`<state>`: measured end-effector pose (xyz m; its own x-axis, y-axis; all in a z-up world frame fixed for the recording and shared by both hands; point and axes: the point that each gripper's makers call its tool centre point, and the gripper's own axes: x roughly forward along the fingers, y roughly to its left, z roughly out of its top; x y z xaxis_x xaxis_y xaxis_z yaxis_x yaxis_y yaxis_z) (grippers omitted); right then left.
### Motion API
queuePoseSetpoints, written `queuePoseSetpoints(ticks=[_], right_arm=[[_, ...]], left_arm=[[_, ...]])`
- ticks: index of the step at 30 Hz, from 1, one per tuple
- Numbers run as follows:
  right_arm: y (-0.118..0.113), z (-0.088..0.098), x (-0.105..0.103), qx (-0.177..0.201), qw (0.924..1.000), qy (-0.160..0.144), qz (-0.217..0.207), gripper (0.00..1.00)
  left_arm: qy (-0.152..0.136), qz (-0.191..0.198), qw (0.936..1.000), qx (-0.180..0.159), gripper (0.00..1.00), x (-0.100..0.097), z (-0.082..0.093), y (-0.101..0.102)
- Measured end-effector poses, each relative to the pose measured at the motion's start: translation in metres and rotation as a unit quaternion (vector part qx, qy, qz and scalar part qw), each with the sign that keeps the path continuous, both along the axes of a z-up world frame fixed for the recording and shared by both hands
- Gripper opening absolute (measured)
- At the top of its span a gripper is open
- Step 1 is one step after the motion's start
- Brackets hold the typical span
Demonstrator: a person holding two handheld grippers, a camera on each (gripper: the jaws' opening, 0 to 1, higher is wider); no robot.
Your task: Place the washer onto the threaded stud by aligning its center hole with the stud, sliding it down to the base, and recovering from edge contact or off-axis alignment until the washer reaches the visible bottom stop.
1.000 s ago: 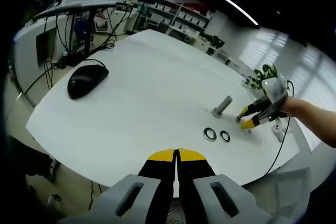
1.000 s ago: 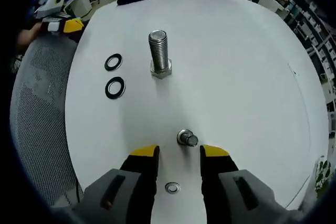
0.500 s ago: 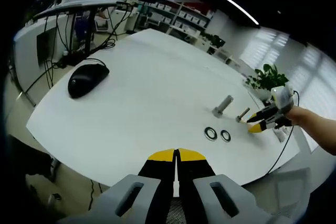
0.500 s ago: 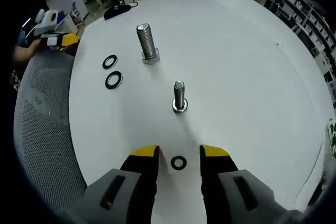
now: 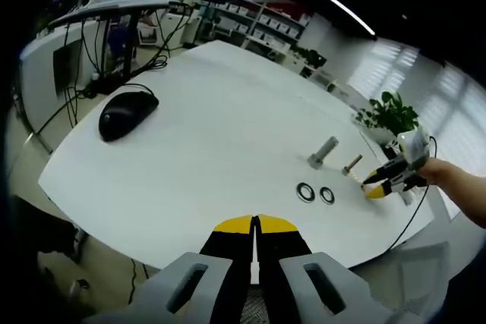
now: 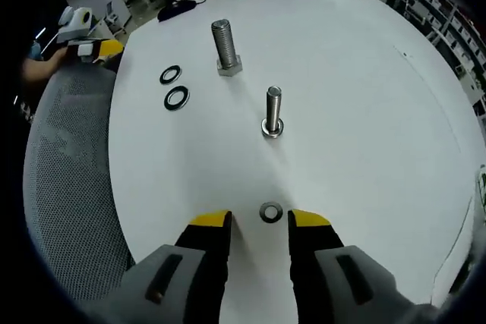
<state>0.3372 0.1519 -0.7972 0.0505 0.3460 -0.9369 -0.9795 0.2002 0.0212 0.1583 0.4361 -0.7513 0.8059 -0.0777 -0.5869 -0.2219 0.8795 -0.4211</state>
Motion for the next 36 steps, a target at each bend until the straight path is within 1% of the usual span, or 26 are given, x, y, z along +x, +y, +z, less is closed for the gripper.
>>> queuePoseSetpoints(ticks=[3,4,5,6,7,10,16,19,22,26,31,32,36], right_arm=[[0.001,-0.001,0.002,-0.013,0.9999,0.003,-0.002,0.29],[-0.002,-0.001,0.004,-0.031,0.9993,-0.009,0.019,0.28],[-0.001,-0.001,0.001,-0.038,0.9984,-0.009,0.040,0.28],[-0.001,-0.001,0.001,-0.044,0.9978,-0.010,0.049,0.29],[0.001,-0.001,0.002,-0.044,0.9983,-0.005,0.039,0.29],[0.001,-0.002,0.003,-0.069,0.9962,0.002,0.052,0.28],[0.002,-0.003,0.003,-0.102,0.9930,0.007,0.058,0.28],[0.001,-0.004,0.005,-0.114,0.9921,0.011,0.052,0.27],[0.000,-0.003,0.007,-0.116,0.9923,0.013,0.041,0.26],[-0.001,-0.003,0.012,-0.105,0.9942,0.013,0.017,0.22],[-0.002,-0.002,0.015,-0.083,0.9963,0.007,0.020,0.15],[-0.002,-0.002,0.015,-0.078,0.9967,0.009,0.020,0.15],[-0.001,-0.003,0.015,-0.076,0.9969,0.005,0.022,0.14]], left_arm=[[0.000,0.000,1.0000,0.000,0.00,0.000,0.000,0.000],[0.000,0.000,1.0000,-0.001,0.00,0.000,0.000,0.000],[0.000,0.000,1.0000,-0.001,0.00,0.000,0.000,0.000],[0.000,0.000,1.0000,-0.001,0.00,0.000,0.000,0.000],[-0.001,0.000,1.0000,-0.001,0.00,0.000,0.000,0.000],[0.001,0.001,1.0000,0.000,0.00,-0.001,0.000,0.000],[0.000,0.002,1.0000,-0.001,0.00,-0.001,0.000,0.000],[0.001,0.001,1.0000,-0.001,0.00,0.000,0.000,0.000],[0.000,0.002,1.0000,0.000,0.00,0.000,0.000,0.000],[-0.002,0.002,1.0000,-0.001,0.00,0.000,0.000,0.000],[-0.002,0.002,1.0000,-0.001,0.00,0.000,0.001,0.000],[-0.001,0.002,1.0000,-0.001,0.00,0.000,0.000,0.000],[-0.001,0.003,1.0000,-0.001,0.00,0.000,0.000,0.000]])
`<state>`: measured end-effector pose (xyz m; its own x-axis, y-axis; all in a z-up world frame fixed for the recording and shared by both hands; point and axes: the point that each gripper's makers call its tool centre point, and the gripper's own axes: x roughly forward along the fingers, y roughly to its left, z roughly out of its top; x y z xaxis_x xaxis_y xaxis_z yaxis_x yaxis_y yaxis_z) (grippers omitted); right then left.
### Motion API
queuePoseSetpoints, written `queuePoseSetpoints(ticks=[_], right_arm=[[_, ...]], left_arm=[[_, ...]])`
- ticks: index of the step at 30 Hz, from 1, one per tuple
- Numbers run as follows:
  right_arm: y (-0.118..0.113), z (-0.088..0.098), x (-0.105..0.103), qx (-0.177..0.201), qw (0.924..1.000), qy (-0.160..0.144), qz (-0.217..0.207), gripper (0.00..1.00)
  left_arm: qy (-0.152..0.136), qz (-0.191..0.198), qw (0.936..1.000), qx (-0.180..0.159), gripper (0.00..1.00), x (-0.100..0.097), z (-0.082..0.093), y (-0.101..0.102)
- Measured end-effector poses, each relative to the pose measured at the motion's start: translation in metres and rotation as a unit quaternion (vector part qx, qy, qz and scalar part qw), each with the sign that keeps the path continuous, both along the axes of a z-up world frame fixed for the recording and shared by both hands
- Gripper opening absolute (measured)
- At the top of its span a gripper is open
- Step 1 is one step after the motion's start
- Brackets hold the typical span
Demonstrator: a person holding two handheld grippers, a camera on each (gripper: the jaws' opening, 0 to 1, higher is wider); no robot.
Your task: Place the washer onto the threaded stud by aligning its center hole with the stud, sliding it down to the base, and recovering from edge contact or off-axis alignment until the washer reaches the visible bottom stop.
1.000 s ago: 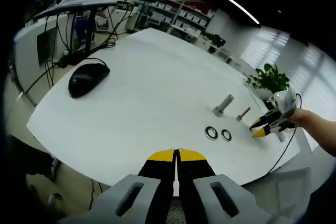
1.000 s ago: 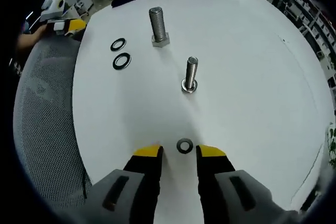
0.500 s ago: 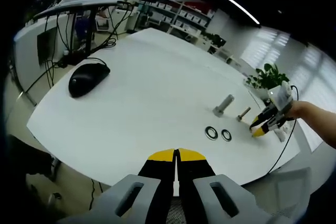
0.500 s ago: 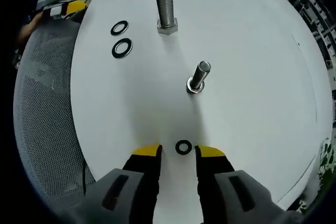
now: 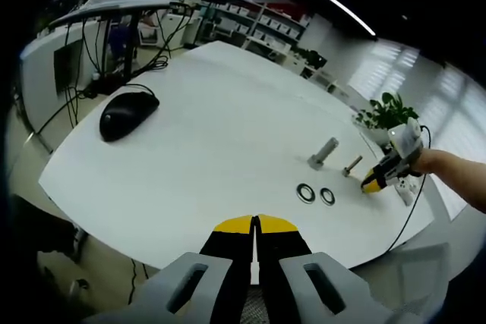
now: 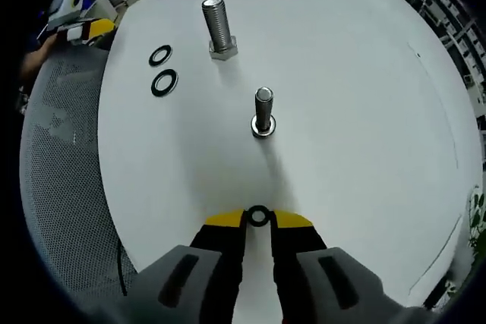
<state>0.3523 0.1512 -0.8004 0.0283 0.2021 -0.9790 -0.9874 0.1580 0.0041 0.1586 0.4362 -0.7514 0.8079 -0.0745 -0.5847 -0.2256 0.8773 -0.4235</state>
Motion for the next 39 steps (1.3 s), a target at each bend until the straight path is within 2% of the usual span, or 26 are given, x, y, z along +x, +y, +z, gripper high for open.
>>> queuePoseSetpoints(ticks=[14,23,31,39], right_arm=[[0.0020,-0.0009,-0.0018,-0.020,0.9998,-0.008,0.003,0.15],[0.0019,-0.0006,-0.0022,-0.023,0.9996,-0.015,-0.010,0.15],[0.0018,0.0000,-0.0018,-0.009,0.9991,-0.018,-0.036,0.16],[0.0023,-0.0003,-0.0017,-0.021,0.9986,-0.026,-0.041,0.15]], left_arm=[[-0.002,0.002,1.0000,-0.001,0.00,0.0002,0.0007,-0.0001],[-0.001,0.003,1.0000,0.000,0.00,0.0000,0.0003,0.0006],[0.000,0.002,1.0000,0.002,0.00,-0.0004,0.0004,0.0005],[-0.003,0.003,1.0000,0.001,0.00,-0.0001,0.0014,0.0004]])
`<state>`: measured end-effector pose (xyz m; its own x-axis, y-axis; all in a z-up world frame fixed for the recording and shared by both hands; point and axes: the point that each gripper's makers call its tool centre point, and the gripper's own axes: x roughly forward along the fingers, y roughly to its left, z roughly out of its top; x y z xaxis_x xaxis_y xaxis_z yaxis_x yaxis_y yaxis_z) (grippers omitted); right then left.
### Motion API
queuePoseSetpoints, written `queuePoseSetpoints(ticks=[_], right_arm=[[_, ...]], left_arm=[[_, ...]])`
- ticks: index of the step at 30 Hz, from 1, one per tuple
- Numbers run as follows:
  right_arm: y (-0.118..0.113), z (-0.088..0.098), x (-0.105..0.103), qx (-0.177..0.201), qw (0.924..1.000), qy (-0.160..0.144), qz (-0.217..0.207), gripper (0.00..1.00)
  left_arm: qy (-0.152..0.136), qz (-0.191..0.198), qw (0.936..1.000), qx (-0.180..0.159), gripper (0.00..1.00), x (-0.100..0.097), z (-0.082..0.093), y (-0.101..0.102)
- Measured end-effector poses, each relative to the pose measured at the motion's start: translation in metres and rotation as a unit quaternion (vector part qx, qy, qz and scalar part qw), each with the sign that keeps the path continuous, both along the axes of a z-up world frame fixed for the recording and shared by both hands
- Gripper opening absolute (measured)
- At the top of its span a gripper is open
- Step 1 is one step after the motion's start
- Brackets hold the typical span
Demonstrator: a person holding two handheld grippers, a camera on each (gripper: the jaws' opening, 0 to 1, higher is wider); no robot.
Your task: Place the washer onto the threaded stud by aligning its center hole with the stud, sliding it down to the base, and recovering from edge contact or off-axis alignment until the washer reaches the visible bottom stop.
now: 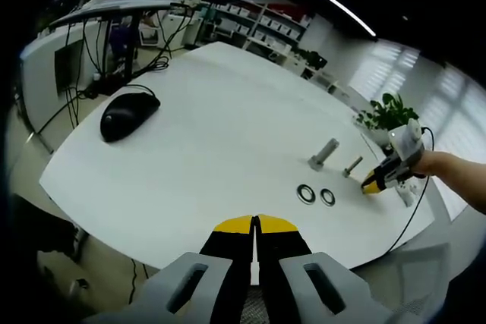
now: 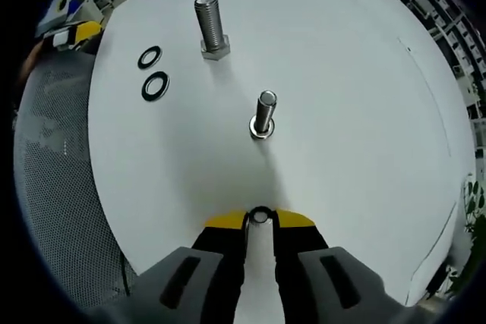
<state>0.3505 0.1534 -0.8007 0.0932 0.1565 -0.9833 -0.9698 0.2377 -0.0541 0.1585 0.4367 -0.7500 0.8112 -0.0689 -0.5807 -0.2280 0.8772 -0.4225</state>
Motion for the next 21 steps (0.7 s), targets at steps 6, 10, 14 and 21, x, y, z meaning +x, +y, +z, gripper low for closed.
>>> queuePoseSetpoints(ticks=[6,10,14,21], right_arm=[[-0.0011,0.0008,0.0009,0.039,0.9975,-0.014,-0.058,0.15],[-0.0030,0.0021,0.0000,0.070,0.9932,-0.037,-0.085,0.15],[-0.0055,0.0024,0.0004,0.096,0.9877,-0.046,-0.114,0.15],[-0.0002,0.0051,0.0037,0.165,0.9654,-0.060,-0.193,0.14]], left_arm=[[-0.001,0.001,1.0000,0.002,0.00,0.0001,0.0000,0.0008],[-0.002,0.001,1.0000,0.002,0.00,0.0004,0.0006,0.0006],[-0.003,0.000,1.0000,0.003,0.00,0.0002,0.0013,-0.0002],[-0.001,-0.001,1.0000,0.003,0.00,0.0008,0.0000,0.0003]])
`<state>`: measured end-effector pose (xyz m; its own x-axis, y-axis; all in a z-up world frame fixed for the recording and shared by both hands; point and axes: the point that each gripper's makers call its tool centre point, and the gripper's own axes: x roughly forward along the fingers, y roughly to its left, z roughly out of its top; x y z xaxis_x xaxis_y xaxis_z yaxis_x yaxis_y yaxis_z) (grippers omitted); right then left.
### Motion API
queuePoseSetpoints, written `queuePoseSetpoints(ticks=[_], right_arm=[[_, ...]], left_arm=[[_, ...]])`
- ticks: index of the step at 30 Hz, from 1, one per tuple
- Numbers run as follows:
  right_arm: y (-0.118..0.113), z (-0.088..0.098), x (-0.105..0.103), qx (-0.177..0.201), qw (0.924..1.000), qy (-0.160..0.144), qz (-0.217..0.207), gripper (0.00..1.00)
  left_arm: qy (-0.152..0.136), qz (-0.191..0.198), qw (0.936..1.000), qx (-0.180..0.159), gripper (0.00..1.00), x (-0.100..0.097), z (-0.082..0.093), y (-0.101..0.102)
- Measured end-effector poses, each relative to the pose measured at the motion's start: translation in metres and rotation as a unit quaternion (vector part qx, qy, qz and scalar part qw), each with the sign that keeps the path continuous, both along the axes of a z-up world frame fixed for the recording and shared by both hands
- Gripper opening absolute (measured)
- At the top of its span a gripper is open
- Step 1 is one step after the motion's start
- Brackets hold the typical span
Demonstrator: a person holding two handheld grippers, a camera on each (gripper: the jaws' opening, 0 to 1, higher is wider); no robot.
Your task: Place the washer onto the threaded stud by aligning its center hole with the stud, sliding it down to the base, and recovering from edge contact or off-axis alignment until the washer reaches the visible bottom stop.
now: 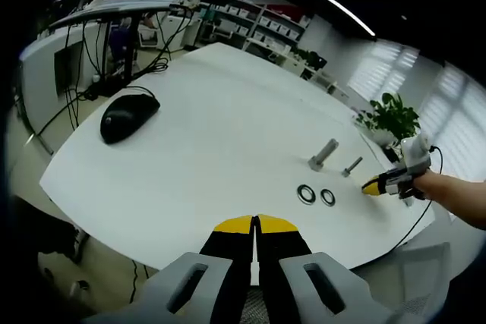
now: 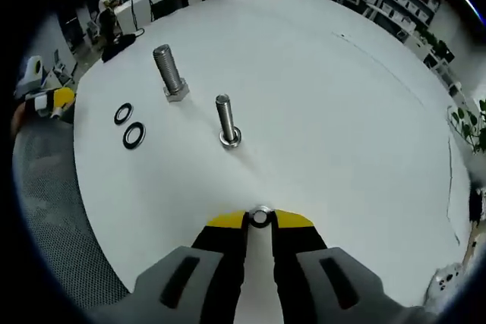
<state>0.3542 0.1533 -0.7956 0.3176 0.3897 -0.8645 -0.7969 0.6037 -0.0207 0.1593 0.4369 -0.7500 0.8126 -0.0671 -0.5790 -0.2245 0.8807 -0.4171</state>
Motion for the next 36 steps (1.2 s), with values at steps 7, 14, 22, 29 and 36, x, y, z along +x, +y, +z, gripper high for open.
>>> queuePoseSetpoints(ticks=[7,14,22,29,36], right_arm=[[0.010,0.019,0.000,0.037,0.9990,-0.023,-0.008,0.14],[0.020,0.034,-0.002,0.052,0.9981,-0.033,0.001,0.13],[0.035,0.053,0.003,0.057,0.9967,-0.051,0.027,0.13],[0.047,0.068,0.006,0.068,0.9953,-0.060,0.035,0.13],[0.057,0.073,0.006,0.062,0.9950,-0.056,0.055,0.13]], left_arm=[[-0.001,0.000,1.0000,-0.003,0.00,0.000,0.001,-0.001],[-0.001,0.000,1.0000,-0.004,0.00,0.000,0.001,-0.001],[-0.001,0.001,1.0000,-0.005,0.00,-0.001,0.001,-0.001],[0.000,0.000,1.0000,-0.006,0.00,0.000,0.000,0.000],[-0.001,0.001,1.0000,-0.006,0.00,0.000,0.001,-0.001]])
